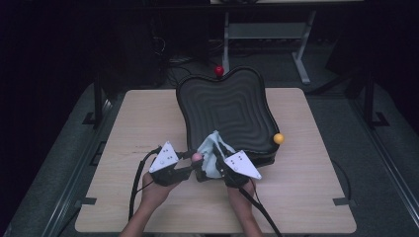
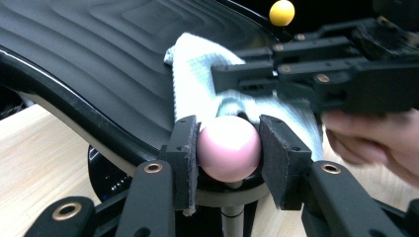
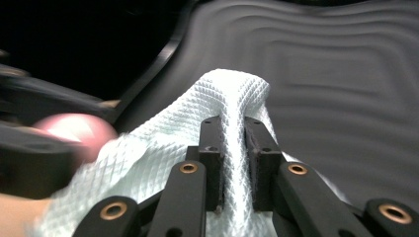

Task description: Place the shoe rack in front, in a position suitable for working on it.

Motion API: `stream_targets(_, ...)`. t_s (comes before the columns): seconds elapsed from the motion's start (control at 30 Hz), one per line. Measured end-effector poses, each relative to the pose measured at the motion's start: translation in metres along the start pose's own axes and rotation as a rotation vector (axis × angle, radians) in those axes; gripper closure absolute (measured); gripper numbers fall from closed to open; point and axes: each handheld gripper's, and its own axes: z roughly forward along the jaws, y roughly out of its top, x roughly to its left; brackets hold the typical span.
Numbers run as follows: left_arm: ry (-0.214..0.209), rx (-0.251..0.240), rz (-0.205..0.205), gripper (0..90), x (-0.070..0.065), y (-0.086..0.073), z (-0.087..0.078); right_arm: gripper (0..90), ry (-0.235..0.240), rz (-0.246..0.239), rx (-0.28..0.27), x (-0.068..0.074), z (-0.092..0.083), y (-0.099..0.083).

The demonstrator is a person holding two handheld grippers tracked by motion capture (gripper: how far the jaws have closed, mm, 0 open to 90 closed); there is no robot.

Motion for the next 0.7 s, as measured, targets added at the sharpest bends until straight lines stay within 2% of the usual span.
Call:
stream_targets(0.03, -0.002, -0.001, 0.000, 60.5, -0.001, 0.000, 0.000, 79.8, -0.083, 0.012, 0.001, -0.017, 0.001, 0.001)
stream_targets(0.07, -0.003, 0.000, 0.003, 60.5, -0.002, 0.000, 0.000, 79.8, -0.122, 0.020, 0.002, -0.025, 0.001, 0.002)
stream_targets(0.1, -0.004, 0.000, 0.003, 60.5, -0.002, 0.000, 0.000, 79.8, -0.132, 0.053, 0.002, -0.032, 0.002, 0.003)
stream_targets(0.13, -0.005, 0.000, 0.003, 60.5, -0.002, 0.000, 0.000, 79.8, -0.128, 0.086, 0.005, -0.034, 0.002, 0.004)
stream_targets(0.17, -0.005, 0.000, 0.003, 60.5, -0.002, 0.000, 0.000, 79.8, -0.128, 0.086, 0.005, -0.034, 0.002, 0.004)
stream_targets(0.23, -0.008, -0.002, 0.001, 60.5, -0.001, 0.000, 0.000, 79.9, -0.086, 0.056, 0.013, -0.019, 0.006, 0.007)
stream_targets(0.33, -0.008, -0.003, 0.001, 60.4, -0.001, -0.001, -0.001, 79.8, 0.009, -0.002, 0.028, 0.005, 0.010, 0.009)
stream_targets(0.37, -0.008, -0.003, 0.001, 60.4, -0.001, -0.001, -0.001, 79.8, 0.009, -0.002, 0.028, 0.005, 0.010, 0.009)
stream_targets(0.4, -0.012, -0.004, -0.004, 60.5, 0.000, -0.001, -0.002, 79.7, 0.031, -0.026, 0.042, 0.007, 0.010, 0.011)
stream_targets(0.5, -0.006, -0.003, 0.000, 60.5, -0.001, -0.001, -0.002, 79.7, 0.013, -0.037, 0.039, -0.001, 0.011, 0.012)
stream_targets(0.53, -0.007, -0.002, 0.001, 60.5, -0.001, -0.001, -0.002, 79.7, -0.052, -0.025, 0.031, -0.016, 0.014, 0.014)
stream_targets(0.57, -0.007, -0.002, 0.001, 60.5, -0.001, -0.001, -0.002, 79.7, -0.075, 0.001, 0.027, -0.023, 0.016, 0.015)
stream_targets(0.6, -0.008, -0.002, -0.001, 60.5, 0.000, -0.001, -0.002, 79.7, -0.075, 0.001, 0.027, -0.023, 0.016, 0.015)
stream_targets(0.67, -0.009, -0.003, 0.001, 60.5, 0.000, -0.001, -0.002, 79.9, -0.084, 0.047, 0.032, -0.028, 0.019, 0.019)
stream_targets(0.7, -0.012, -0.004, 0.000, 60.5, 0.000, -0.001, -0.002, 80.0, -0.053, 0.037, 0.037, -0.017, 0.023, 0.021)
